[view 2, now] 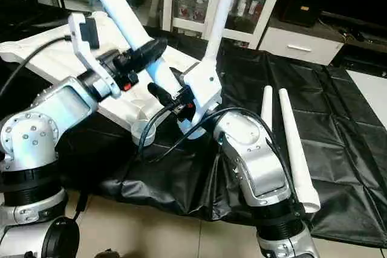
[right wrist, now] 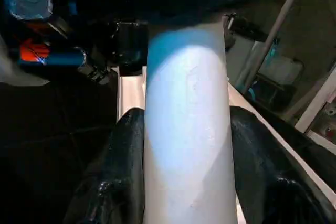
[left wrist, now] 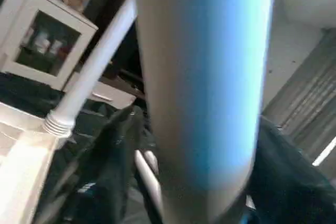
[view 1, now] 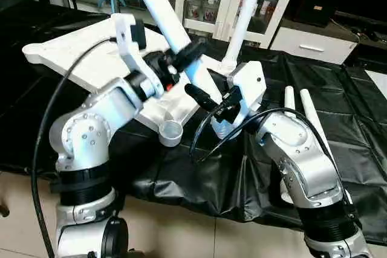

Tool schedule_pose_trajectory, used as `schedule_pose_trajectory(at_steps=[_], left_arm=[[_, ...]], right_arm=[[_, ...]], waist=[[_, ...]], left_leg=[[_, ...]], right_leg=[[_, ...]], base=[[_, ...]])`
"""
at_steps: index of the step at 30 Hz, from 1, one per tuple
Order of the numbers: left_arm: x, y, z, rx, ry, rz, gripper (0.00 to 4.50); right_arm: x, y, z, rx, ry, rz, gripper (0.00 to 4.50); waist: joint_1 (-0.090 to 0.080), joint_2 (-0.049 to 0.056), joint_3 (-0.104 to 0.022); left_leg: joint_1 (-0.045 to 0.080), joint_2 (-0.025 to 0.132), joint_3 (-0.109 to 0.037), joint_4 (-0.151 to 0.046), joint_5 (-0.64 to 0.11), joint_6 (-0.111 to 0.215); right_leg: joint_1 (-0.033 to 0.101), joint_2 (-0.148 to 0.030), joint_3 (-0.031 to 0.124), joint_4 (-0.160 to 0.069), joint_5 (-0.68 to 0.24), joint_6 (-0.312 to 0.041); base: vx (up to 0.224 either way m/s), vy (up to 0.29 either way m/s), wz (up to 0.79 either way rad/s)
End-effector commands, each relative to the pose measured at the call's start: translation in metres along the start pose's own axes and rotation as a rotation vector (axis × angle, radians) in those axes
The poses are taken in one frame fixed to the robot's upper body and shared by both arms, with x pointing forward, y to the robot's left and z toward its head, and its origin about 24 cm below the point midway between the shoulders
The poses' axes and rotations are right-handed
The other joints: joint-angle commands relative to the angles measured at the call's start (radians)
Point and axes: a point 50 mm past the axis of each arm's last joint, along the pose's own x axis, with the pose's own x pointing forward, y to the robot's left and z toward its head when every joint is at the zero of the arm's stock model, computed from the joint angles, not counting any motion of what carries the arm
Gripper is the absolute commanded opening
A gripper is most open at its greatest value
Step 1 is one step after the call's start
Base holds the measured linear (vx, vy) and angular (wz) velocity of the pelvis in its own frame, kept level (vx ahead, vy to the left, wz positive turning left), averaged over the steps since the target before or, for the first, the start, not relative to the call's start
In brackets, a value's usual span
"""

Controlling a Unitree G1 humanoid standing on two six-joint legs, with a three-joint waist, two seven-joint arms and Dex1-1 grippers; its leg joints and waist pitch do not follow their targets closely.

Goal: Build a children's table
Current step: Pick table leg

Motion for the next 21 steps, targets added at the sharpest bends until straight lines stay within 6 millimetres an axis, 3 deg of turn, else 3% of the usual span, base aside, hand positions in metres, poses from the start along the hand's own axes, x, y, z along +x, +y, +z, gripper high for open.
schedule_pose_trajectory(at_steps=[1, 4, 7, 12, 13, 14, 17, 19, 21], left_arm=[[0.001, -0.003, 0.000, -0.005, 0.007, -0.006, 2.62], [0.000, -0.001, 0.004, -0.022, -0.006, 0.001, 2.55], [0.001, 0.003, 0.007, -0.027, -0.026, 0.035, 2.16], [0.001, 0.007, 0.009, -0.013, -0.040, 0.077, 1.98], [0.001, 0.008, 0.010, -0.013, -0.052, 0.090, 1.89], [0.001, 0.008, 0.010, -0.013, -0.052, 0.090, 1.88], [0.000, 0.010, 0.013, -0.008, -0.065, 0.107, 1.84], [-0.003, 0.013, 0.017, 0.005, -0.076, 0.130, 1.83], [-0.004, 0.014, 0.018, 0.016, -0.070, 0.137, 1.83]], right_arm=[[-0.001, -0.001, 0.005, -0.028, -0.018, 0.000, 1.81], [-0.001, -0.002, 0.005, -0.028, -0.019, -0.001, 1.81], [-0.001, -0.002, 0.005, -0.028, -0.022, -0.006, 1.81], [-0.001, -0.002, 0.005, -0.023, -0.021, 0.002, 1.81], [-0.001, -0.002, 0.004, -0.015, -0.022, 0.007, 2.37], [-0.001, -0.002, 0.004, -0.015, -0.022, 0.007, 2.51], [-0.001, -0.001, 0.003, 0.005, -0.025, 0.012, 2.77], [-0.001, 0.000, 0.006, 0.046, -0.042, 0.012, 2.85], [-0.002, -0.002, 0.013, 0.110, -0.092, 0.019, 2.96]], waist=[[0.001, 0.019, -0.065], [0.001, 0.022, -0.065], [0.000, 0.026, -0.065], [0.001, 0.022, -0.065], [0.001, 0.023, -0.065], [0.001, 0.023, -0.066], [0.000, 0.015, -0.064], [-0.001, 0.022, -0.065], [-0.003, 0.021, -0.065]], left_leg=[[-0.004, 0.000, 0.009, -0.069, -0.145, -0.039], [-0.002, 0.001, 0.009, -0.069, -0.153, -0.042], [-0.002, 0.001, 0.008, -0.070, -0.151, -0.043], [-0.004, 0.000, 0.008, -0.069, -0.139, -0.042], [-0.003, 0.000, 0.008, -0.069, -0.139, -0.042], [-0.003, 0.000, 0.008, -0.069, -0.139, -0.042], [-0.003, 0.000, 0.008, -0.070, -0.148, -0.035], [-0.001, 0.002, 0.007, -0.070, -0.147, -0.037], [-0.001, 0.002, 0.007, -0.070, -0.159, -0.034]], right_leg=[[0.062, -0.045, 0.040, -0.064, -0.126, -0.087], [0.060, -0.045, 0.040, -0.065, -0.133, -0.084], [0.061, -0.044, 0.039, -0.064, -0.120, -0.084], [0.062, -0.044, 0.040, -0.063, -0.107, -0.084], [0.062, -0.044, 0.040, -0.063, -0.109, -0.085], [0.062, -0.045, 0.039, -0.063, -0.107, -0.086], [0.063, -0.044, 0.039, -0.066, -0.126, -0.076], [0.061, -0.046, 0.039, -0.064, -0.135, -0.072], [0.059, -0.045, 0.039, -0.066, -0.145, -0.074]], base=[[0.000, 0.000, 0.00], [0.000, 0.000, 0.00], [0.000, 0.000, 0.00], [0.000, 0.000, 0.00], [0.000, 0.000, 0.00], [0.000, 0.000, 0.00], [0.000, 0.000, 0.00], [0.000, 0.000, 0.00], [0.000, 0.000, 0.00]])
